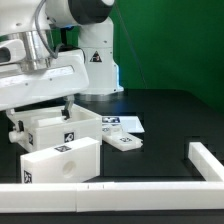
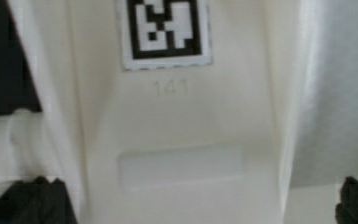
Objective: Assemble cabinet
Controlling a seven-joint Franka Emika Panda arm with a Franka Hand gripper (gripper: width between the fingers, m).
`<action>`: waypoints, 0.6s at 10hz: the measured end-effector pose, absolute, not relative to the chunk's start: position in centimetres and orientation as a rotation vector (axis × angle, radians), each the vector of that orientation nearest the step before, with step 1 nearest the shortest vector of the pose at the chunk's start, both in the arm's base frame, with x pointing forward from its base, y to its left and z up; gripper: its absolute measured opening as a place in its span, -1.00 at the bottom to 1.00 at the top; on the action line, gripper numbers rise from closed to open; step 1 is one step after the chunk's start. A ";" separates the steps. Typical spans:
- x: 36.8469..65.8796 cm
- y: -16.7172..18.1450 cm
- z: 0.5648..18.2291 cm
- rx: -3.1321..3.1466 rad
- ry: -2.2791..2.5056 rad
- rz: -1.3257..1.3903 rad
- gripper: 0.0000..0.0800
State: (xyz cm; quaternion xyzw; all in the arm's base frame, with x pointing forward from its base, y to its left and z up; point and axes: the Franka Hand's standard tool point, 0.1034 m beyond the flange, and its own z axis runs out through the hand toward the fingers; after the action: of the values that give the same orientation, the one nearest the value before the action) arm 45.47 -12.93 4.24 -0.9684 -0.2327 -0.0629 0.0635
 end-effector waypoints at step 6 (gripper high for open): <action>44.4 -13.8 4.6 -2.958 -0.648 -0.193 0.99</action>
Offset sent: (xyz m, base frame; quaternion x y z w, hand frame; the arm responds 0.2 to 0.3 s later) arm -0.0186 -0.0136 0.0229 -0.0428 0.0035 0.0629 0.9971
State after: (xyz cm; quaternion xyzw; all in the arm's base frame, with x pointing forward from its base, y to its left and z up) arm 44.39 -13.82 4.64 -0.9735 -0.2131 -0.0635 0.0535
